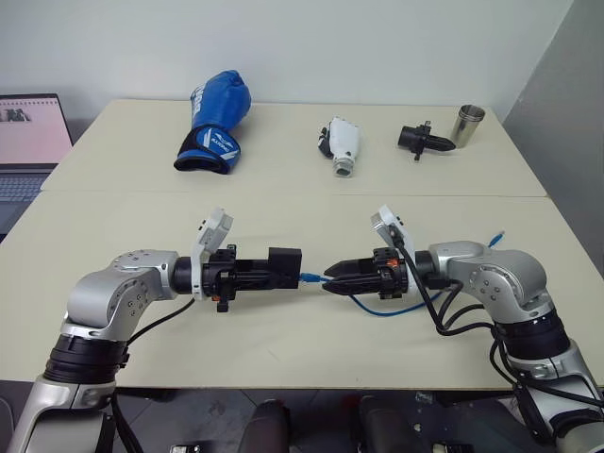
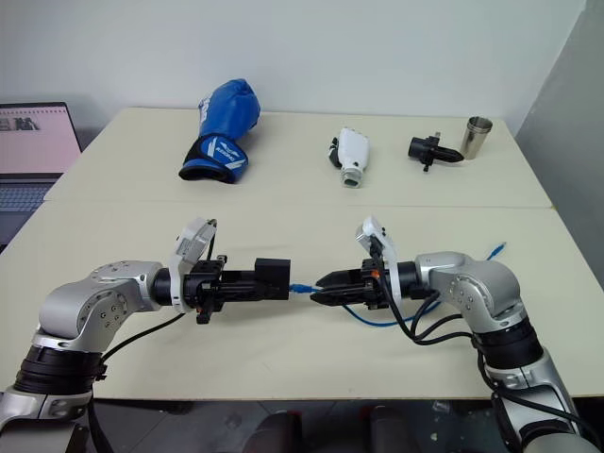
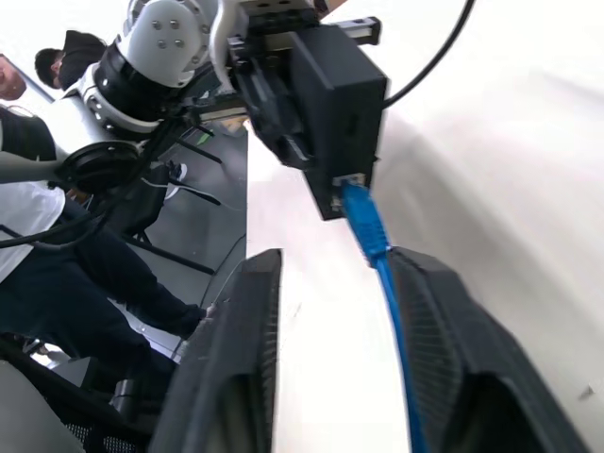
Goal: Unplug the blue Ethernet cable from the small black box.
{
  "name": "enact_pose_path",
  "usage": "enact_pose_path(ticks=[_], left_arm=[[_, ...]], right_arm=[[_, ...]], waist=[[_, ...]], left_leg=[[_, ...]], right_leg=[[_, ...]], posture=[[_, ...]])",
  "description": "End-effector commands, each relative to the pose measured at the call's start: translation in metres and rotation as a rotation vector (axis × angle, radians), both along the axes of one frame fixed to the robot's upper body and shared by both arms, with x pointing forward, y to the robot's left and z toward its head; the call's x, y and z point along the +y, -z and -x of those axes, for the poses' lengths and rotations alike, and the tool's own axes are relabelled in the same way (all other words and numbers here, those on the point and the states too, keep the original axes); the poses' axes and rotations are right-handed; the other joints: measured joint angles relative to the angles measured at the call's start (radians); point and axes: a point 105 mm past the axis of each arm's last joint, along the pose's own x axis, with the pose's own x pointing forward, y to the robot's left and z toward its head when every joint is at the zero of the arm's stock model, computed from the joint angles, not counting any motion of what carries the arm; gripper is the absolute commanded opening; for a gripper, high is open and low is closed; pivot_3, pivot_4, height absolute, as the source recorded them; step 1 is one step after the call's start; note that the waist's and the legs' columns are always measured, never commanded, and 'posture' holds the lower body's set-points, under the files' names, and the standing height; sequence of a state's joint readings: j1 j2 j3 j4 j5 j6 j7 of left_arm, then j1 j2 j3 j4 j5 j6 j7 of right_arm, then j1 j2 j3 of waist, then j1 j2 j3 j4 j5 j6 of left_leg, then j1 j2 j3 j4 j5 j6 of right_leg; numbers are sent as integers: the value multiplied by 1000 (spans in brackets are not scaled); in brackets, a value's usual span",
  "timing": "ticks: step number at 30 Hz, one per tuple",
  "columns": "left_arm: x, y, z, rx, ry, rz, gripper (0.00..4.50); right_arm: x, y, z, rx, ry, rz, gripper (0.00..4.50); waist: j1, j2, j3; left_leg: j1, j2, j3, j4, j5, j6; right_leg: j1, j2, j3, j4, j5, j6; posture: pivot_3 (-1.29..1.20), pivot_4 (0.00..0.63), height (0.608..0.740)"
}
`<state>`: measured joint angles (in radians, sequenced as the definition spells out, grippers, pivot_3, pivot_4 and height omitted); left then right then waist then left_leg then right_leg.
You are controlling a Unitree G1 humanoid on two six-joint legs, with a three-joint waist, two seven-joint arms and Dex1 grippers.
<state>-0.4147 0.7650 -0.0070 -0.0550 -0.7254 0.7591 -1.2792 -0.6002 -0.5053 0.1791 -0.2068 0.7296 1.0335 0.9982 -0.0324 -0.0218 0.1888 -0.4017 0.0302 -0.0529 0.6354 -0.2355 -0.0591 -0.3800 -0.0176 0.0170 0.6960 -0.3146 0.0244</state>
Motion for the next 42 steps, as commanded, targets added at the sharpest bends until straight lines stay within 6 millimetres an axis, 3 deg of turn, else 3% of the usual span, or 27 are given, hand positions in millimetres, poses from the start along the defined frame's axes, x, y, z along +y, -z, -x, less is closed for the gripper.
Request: enact_pose_path(ticks=[1,9,21,39,42], left_arm=[[1,-10,-2,-37,6,13,779],[-2,-11,0,-42,30,14,779],[-2,-12,2,-56,41,15,779],[-2,-12,1,-54,31,29,779],[-2,-12,1,-53,33,31,779]], right_arm=[[4,-10,5,-44,-20,-31,2244],[18,-6,-12,-87,43,-24,2244],[35,-1,-14,-63,-2,-8,2244],[35,2,-13,-44,-9,-14,2244],[35,2,-13,-41,-11,-14,1539]], waist=[[0,0,0],[0,0,0],[0,0,0],[0,0,0],[0,0,0]], left_leg=[[0,0,0,0,0,0],[0,0,0,0,0,0],[0,0,0,0,0,0],[0,0,0,0,0,0],[0,0,0,0,0,0]], right_leg=[[0,0,0,0,0,0],[0,0,0,0,0,0],[0,0,0,0,0,0],[0,0,0,0,0,0],[0,0,0,0,0,0]], posture=[[0,150,740],[0,150,740],[0,150,740],[0,150,740],[0,150,740]])
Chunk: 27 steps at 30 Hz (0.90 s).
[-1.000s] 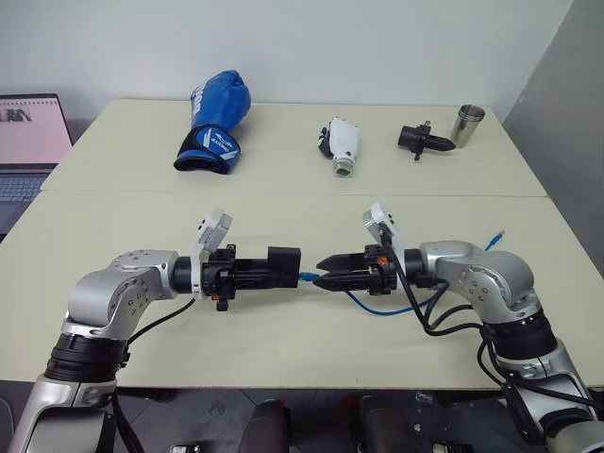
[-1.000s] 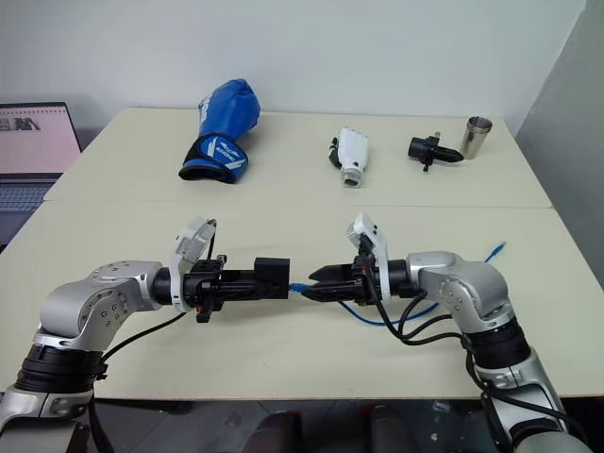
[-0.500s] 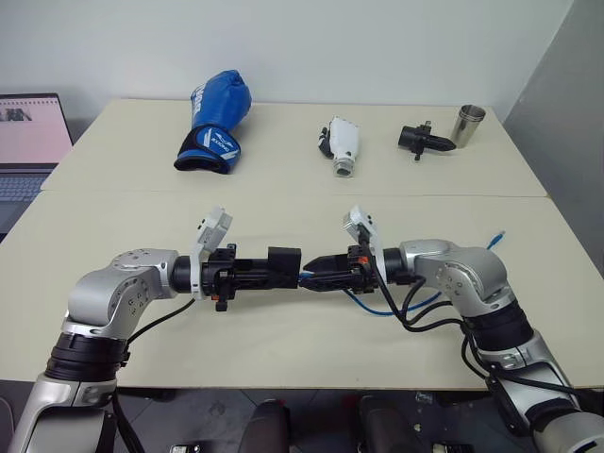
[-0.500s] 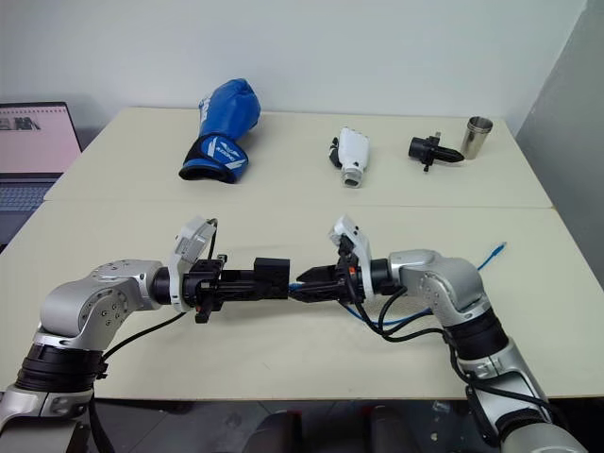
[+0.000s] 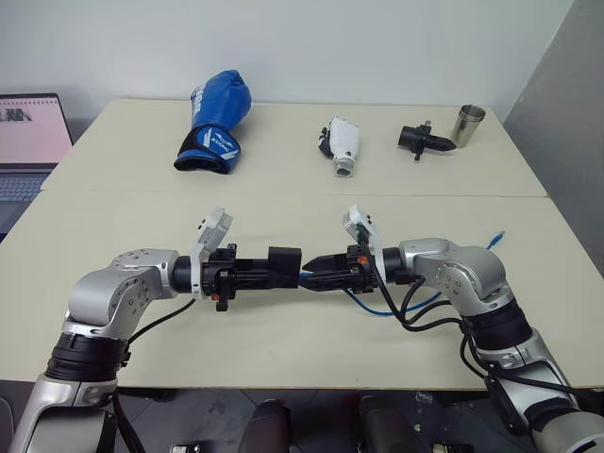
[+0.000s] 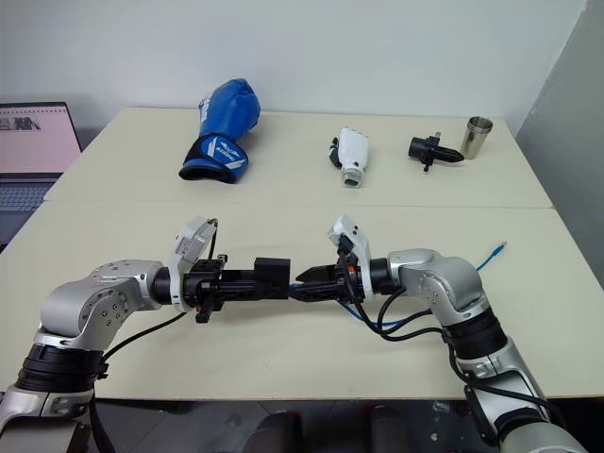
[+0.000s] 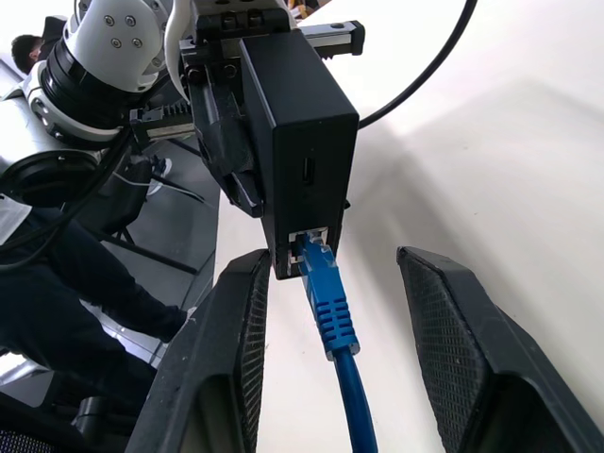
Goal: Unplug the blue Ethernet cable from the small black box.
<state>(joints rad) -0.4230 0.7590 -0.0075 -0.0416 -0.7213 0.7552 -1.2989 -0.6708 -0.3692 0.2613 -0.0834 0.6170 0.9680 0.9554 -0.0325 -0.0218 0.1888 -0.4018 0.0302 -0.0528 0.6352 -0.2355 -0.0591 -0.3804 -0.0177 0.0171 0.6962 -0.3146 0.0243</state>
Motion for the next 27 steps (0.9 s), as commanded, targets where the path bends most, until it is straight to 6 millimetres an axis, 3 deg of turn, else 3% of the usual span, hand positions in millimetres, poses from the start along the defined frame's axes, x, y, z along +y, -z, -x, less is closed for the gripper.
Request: enact_pose_path(ticks=[1,7,18,27], left_arm=[[-2,-11,1,-53,20,22,779],[-4,-11,2,-50,27,28,779],[-4,-17,7,-38,64,57,779],[16,-20,0,-56,-6,-11,779]], right_arm=[[2,-7,2,-20,-22,-25,1388],[1,-9,4,-18,-34,-27,84],[-1,-12,11,5,-87,-35,87],[-31,-8,7,31,-44,5,82]], waist=[[0,0,0],[0,0,0],[0,0,0],[0,0,0]], left_leg=[[0,0,0,0,0,0],[0,0,0,0,0,0],[0,0,0,0,0,0],[0,0,0,0,0,0]], right_leg=[[0,0,0,0,0,0],[0,0,0,0,0,0],[0,0,0,0,0,0],[0,0,0,0,0,0]], posture=[[0,150,740],[0,150,740],[0,150,740],[0,150,740]])
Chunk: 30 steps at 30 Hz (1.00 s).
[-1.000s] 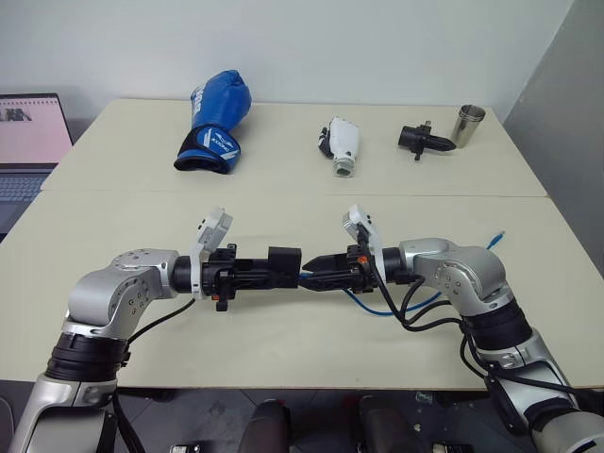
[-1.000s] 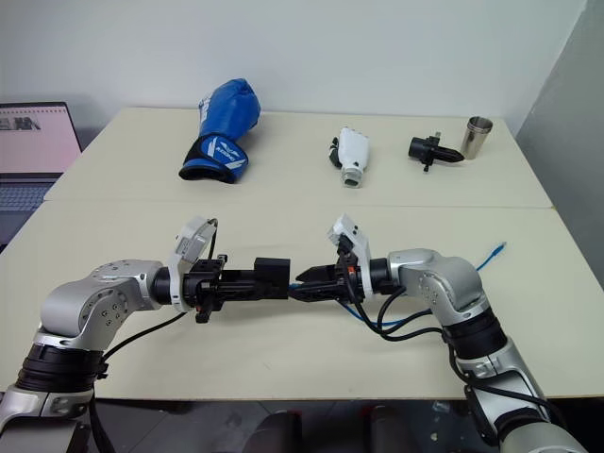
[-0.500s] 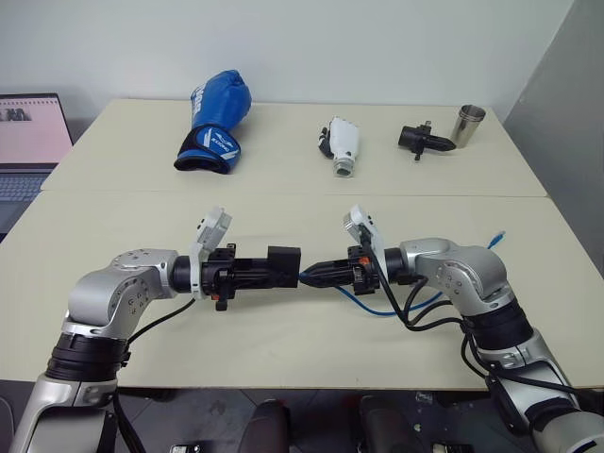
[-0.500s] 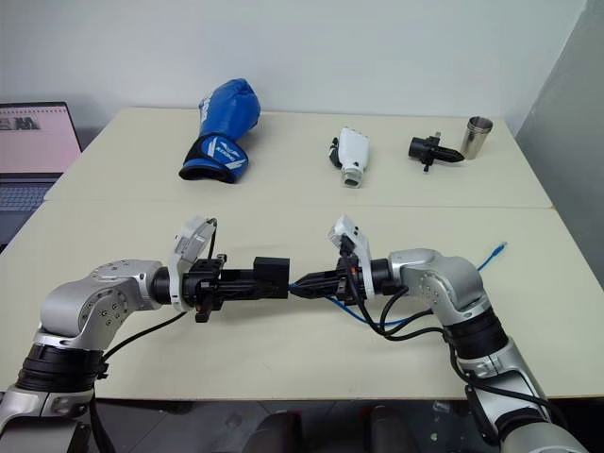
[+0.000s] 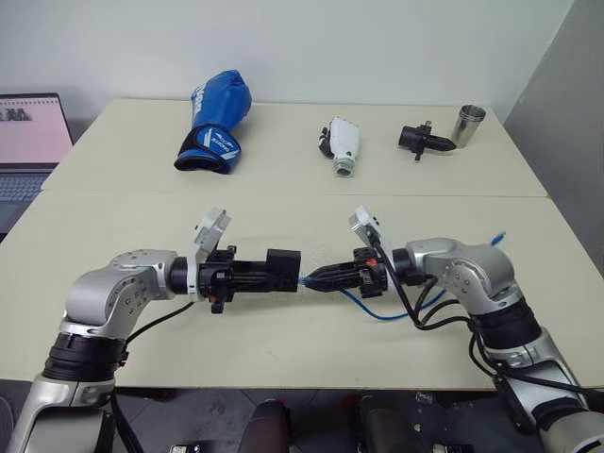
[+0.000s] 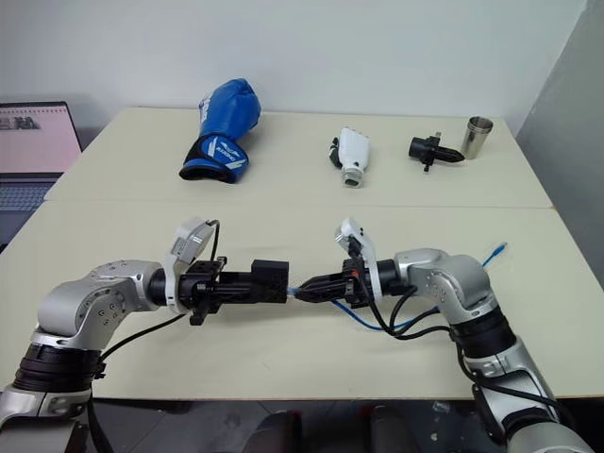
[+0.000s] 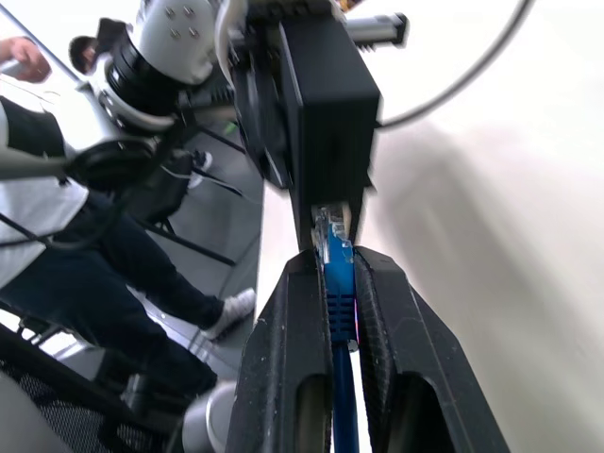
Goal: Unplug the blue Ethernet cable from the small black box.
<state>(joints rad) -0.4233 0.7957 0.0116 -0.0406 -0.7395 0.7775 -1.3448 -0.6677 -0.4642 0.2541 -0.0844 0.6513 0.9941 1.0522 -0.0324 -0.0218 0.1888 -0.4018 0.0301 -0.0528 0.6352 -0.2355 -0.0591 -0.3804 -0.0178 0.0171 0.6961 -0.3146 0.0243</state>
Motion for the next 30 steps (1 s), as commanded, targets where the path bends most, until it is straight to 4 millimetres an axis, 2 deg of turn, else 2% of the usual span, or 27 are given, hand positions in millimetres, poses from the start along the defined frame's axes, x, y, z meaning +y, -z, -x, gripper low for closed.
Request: enact_pose_path(ticks=[1,5,7,10,15,18,20,22,27,30], left_arm=[[10,-14,-7,-70,-48,-17,779],[15,-12,-14,-93,-96,-36,779],[14,-10,-17,-106,-111,-46,779],[9,-7,-18,-127,-126,-48,779],[-3,-5,-22,-178,-159,-35,779],[-8,-7,-26,-199,-186,-20,779],[-9,-9,-30,-209,-207,-8,779],[-8,-10,-33,-223,-232,-1,779],[-5,-12,-45,-267,-324,8,779],[2,-14,-61,-329,-447,15,779]], right_arm=[[-13,-8,2,-8,8,-16,82],[-22,-7,-1,-15,55,-14,81],[-28,-11,-17,-55,150,-28,81],[-43,-15,-62,-210,392,-15,81],[-85,-25,-136,-492,834,58,81],[-107,-24,-159,-607,982,135,81],[-111,-25,-165,-626,1012,144,81],[-111,-27,-168,-631,1019,130,790],[-101,-35,-161,-640,956,74,1885],[-93,-48,-151,-662,896,26,2471]], waist=[[0,0,0],[0,0,0],[-1,0,0],[-2,0,0],[-1,0,0],[1,0,0],[0,0,0],[0,0,0],[-2,0,0],[-1,0,0]], left_leg=[[0,0,0,0,0,0],[0,0,0,0,0,0],[0,0,0,0,0,0],[0,0,0,0,0,0],[0,0,1,0,0,0],[-1,-1,2,0,0,0],[-2,-1,3,0,0,0],[-3,-1,3,0,0,0],[-6,0,4,0,0,0],[-6,0,3,0,0,0]], right_leg=[[0,0,0,0,0,0],[0,0,0,0,0,0],[0,0,0,0,0,0],[0,0,0,0,0,0],[-1,0,1,0,0,0],[-2,-1,2,0,0,0],[-3,-1,2,0,0,0],[-4,-1,3,0,0,0],[-7,-1,3,0,0,0],[-7,-1,3,1,0,0]], posture=[[0,150,740],[0,150,740],[0,150,740],[0,150,740],[0,150,740],[0,150,740],[0,150,740],[0,150,740],[0,150,740],[0,150,740]])
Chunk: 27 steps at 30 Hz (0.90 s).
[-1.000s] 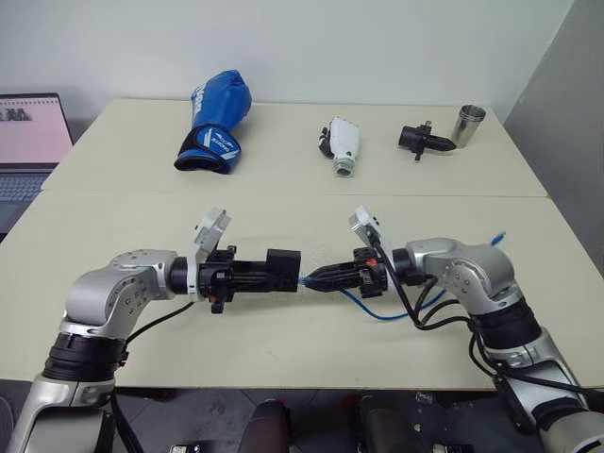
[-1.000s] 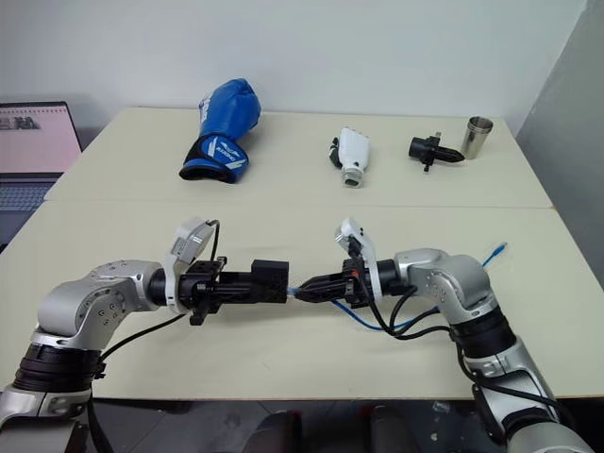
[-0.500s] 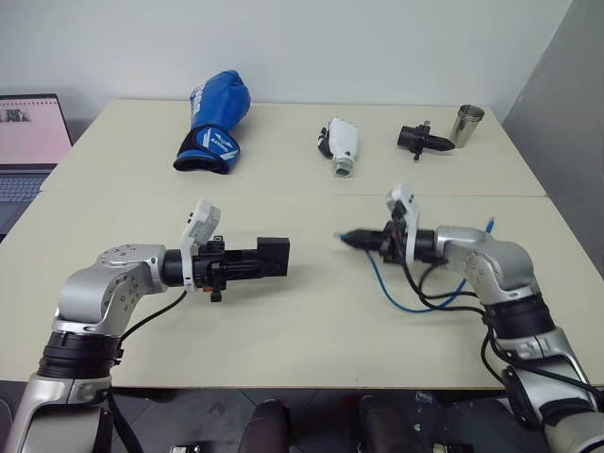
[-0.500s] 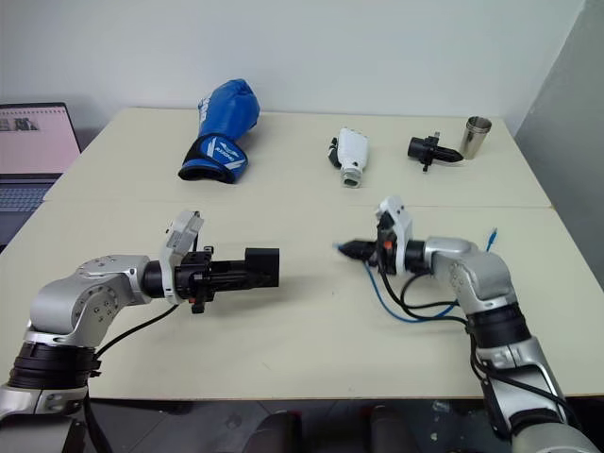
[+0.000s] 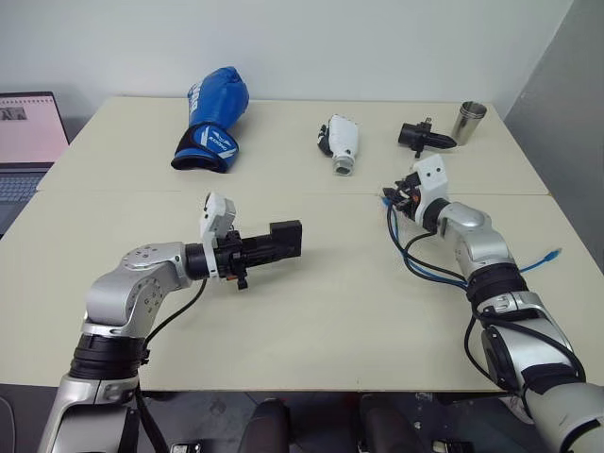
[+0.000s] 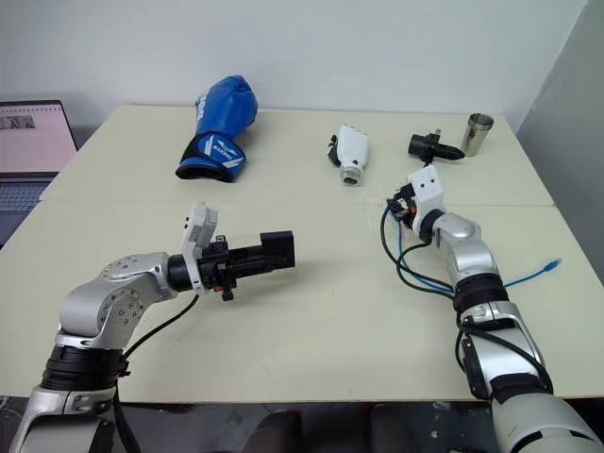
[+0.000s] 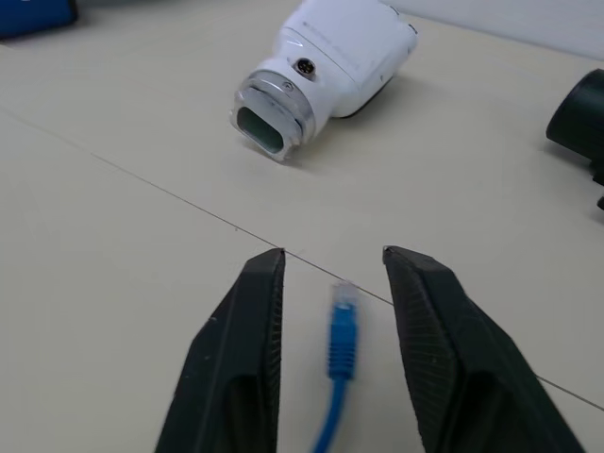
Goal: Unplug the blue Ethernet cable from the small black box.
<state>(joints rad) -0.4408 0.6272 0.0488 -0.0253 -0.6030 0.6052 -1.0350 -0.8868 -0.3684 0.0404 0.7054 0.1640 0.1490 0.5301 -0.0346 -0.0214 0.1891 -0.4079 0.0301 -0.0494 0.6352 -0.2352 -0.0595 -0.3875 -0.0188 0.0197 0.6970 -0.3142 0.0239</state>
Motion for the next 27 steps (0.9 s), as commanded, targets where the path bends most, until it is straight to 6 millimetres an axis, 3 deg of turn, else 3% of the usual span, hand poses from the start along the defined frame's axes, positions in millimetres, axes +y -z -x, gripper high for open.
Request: enact_pose_path(ticks=[1,6,10,13,19,27], left_arm=[[14,-15,-24,-138,-177,15,779],[42,-14,-57,-260,-461,-5,779],[68,0,-70,-315,-634,-57,779],[84,20,-73,-320,-732,-110,779],[90,52,-70,-257,-800,-135,779],[100,71,-66,-179,-877,-125,779]], right_arm=[[15,-38,15,-109,-112,-32,2749],[66,-43,73,-52,-514,-29,3763],[87,-38,100,-21,-626,0,3763],[96,-29,106,-11,-648,43,3763],[103,-13,111,17,-665,99,3763],[102,-8,109,28,-642,128,3763]], waist=[[2,0,0],[4,0,0],[2,0,0],[4,0,0],[5,0,0],[3,0,0]], left_leg=[[0,0,0,0,0,0],[0,0,-2,2,0,0],[-1,0,-2,5,0,0],[-1,0,-2,6,0,0],[-3,-1,-3,8,0,0],[-3,-1,-4,8,0,0]], right_leg=[[0,0,0,0,0,0],[1,0,-2,1,0,0],[0,0,-2,1,0,0],[1,0,-2,1,0,0],[1,-1,-3,1,1,1],[1,0,-3,2,1,1]], posture=[[0,150,740],[0,150,740],[0,150,740],[0,150,740],[0,150,740],[0,150,740]])
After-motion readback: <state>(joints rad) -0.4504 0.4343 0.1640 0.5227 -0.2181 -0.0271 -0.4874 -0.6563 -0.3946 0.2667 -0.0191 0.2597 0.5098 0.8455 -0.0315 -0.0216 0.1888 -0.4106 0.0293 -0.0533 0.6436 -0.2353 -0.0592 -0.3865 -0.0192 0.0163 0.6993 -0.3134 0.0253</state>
